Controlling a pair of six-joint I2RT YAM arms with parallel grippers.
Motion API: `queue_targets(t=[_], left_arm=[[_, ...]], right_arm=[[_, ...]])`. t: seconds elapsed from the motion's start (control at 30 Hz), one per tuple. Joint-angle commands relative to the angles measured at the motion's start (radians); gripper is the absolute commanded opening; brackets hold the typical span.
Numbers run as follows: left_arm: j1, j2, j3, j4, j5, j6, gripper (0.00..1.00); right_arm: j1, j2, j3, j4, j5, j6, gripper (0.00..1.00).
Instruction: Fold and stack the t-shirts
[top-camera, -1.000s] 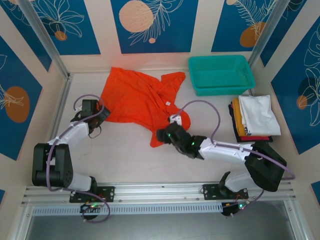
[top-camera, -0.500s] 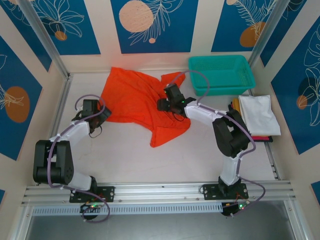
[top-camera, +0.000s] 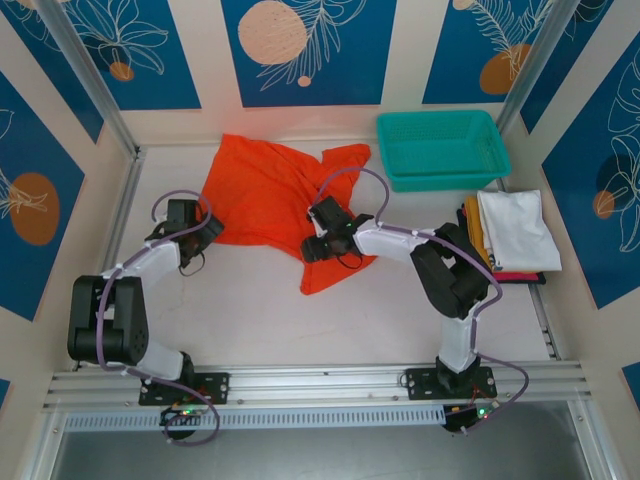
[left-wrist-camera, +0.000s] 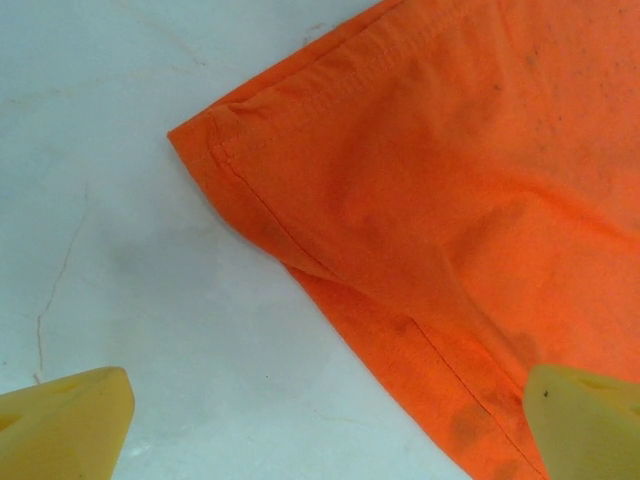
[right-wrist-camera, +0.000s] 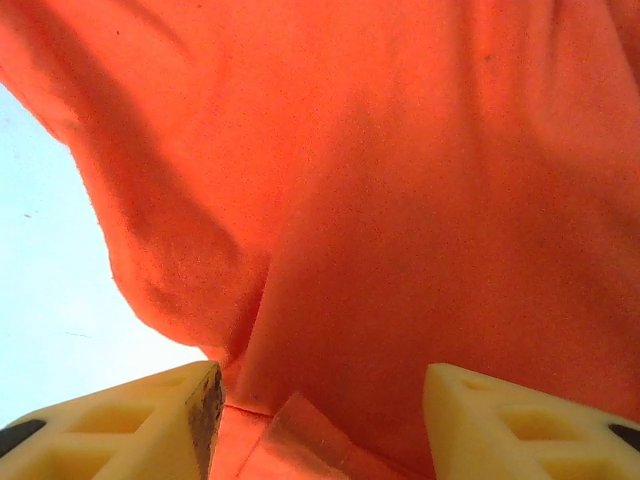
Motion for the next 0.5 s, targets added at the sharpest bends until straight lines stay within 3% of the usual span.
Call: queue_targets(t=[0.0, 0.17, 0.27, 0.3, 0.33, 0.47], left_arm=[[0.014, 0.0, 0.002, 0.014, 0.018, 0.0, 1.0], [0.014, -0.014, -0.009, 0.009, 0.012, 0.005, 1.0], [0.014, -0.02, -0.011, 0.01, 0.01, 0.006, 1.0], [0.013, -0.02, -0.013, 0.012, 0.01, 0.005, 1.0], [0.014, -0.021, -0.014, 0.014, 0.011, 0.003, 1.0], [0.014, -0.026, -0.02, 0.011, 0.016, -0.003, 1.0]], right_arm=[[-0.003, 0.02, 0.01, -0.032, -0.028, -0.033, 0.46], [-0.003, 0.006, 0.016, -0.049, -0.012, -0.051, 0.14], [-0.004, -0.016, 0.003, -0.051, 0.005, -0.07, 0.11], [-0.004, -0.022, -0.002, -0.045, 0.003, -0.074, 0.02], [-0.004, -0.026, -0.003, -0.043, -0.001, -0.077, 0.0], [0.006, -0.071, -0.035, -0.041, 0.015, -0.072, 0.0]])
